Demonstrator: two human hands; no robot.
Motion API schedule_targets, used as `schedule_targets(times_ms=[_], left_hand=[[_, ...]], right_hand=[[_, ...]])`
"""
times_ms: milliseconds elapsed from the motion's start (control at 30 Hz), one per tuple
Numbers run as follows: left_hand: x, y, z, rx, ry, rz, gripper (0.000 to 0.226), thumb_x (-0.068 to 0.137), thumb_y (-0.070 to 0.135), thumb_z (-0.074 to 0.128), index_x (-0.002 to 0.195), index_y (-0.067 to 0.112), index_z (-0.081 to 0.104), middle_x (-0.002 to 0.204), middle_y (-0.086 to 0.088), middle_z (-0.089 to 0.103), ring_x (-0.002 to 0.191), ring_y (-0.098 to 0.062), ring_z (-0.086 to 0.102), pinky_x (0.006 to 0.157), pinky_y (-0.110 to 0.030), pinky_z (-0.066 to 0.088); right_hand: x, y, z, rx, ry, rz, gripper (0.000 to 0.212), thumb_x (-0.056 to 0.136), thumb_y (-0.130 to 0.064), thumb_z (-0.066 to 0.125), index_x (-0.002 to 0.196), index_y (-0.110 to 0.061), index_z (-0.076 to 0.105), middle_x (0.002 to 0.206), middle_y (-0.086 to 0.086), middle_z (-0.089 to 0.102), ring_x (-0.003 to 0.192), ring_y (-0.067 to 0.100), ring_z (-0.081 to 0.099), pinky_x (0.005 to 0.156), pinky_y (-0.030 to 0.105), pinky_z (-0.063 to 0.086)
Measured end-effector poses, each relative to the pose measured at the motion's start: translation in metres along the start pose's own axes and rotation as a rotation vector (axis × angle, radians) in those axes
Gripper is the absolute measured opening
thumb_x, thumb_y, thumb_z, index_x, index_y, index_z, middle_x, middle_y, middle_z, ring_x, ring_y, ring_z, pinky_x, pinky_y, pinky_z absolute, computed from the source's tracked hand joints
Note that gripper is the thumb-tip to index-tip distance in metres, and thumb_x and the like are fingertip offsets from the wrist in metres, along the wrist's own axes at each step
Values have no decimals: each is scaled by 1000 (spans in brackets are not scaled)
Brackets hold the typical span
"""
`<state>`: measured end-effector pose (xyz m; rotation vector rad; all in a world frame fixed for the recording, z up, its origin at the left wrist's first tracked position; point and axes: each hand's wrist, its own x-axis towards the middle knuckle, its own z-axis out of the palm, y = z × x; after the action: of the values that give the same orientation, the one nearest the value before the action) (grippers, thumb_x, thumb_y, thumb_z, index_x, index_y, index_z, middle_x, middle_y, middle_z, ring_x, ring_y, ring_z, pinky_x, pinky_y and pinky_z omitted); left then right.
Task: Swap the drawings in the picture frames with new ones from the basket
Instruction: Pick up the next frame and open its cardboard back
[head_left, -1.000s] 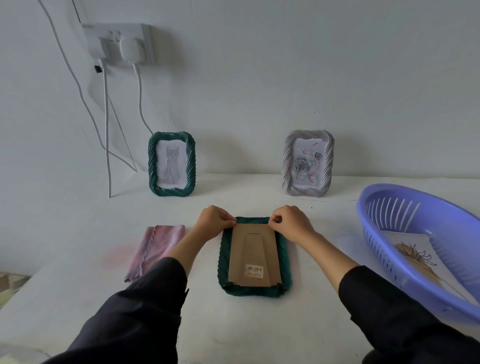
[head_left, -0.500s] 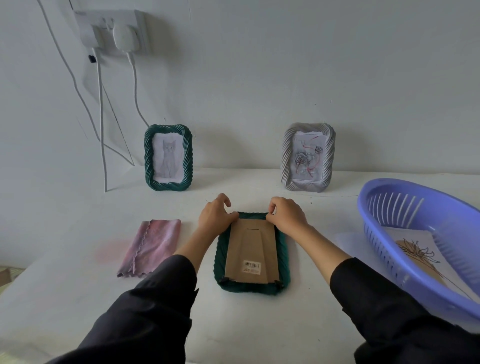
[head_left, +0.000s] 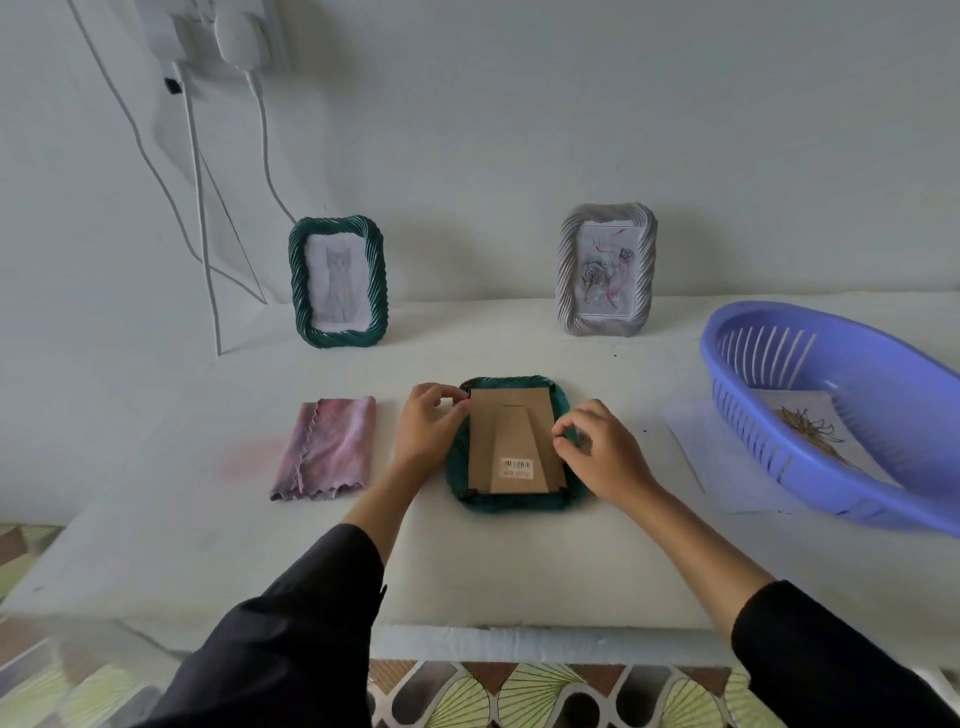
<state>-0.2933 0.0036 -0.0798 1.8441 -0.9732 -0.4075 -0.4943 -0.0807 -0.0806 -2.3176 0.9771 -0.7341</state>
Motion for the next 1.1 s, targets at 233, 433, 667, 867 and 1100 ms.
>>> schedule_targets(times_ms=[233, 433, 667, 867, 1100], left_hand=[[-55, -7, -29, -6, -183, 60, 14, 78, 24, 73, 91, 17, 74, 121, 7, 49, 116, -8, 46, 99, -23, 33], [-73, -7, -33, 185, -325, 105, 30, 70, 31, 79, 100, 26, 74, 142, 6, 42, 129, -15, 38, 110, -35, 33], [-74, -5, -31, 173, -305, 122, 23, 72, 23, 79, 94, 19, 76, 143, 6, 45, 131, -14, 37, 102, -25, 29], [-76, -5, -29, 183, -317, 165, 9, 73, 21, 78, 82, 22, 77, 137, 6, 51, 128, -18, 42, 106, -34, 33], [-73, 1, -33, -70, -331, 15, 10, 76, 21, 75, 77, 30, 72, 139, 4, 41, 126, -10, 36, 110, -34, 30]], right_hand=[[-51, -16, -14, -28, -164, 49, 29, 80, -30, 69, 106, -18, 64, 142, 3, 40, 134, 16, 36, 101, 23, 24], [-63, -16, -10, -44, -152, 4, 34, 77, -30, 73, 103, -13, 62, 138, 8, 42, 138, 20, 31, 103, 32, 31], [-62, -19, -7, 53, -138, 67, 15, 74, -23, 76, 84, -19, 66, 140, 12, 41, 139, 23, 30, 108, 37, 32], [-63, -20, -8, 88, -125, 98, 16, 72, -22, 77, 76, -26, 62, 144, 11, 39, 137, 22, 33, 107, 34, 30], [-58, -17, -17, 178, -242, 146, 23, 72, -24, 78, 75, -37, 59, 140, 2, 37, 135, 15, 32, 104, 26, 25]])
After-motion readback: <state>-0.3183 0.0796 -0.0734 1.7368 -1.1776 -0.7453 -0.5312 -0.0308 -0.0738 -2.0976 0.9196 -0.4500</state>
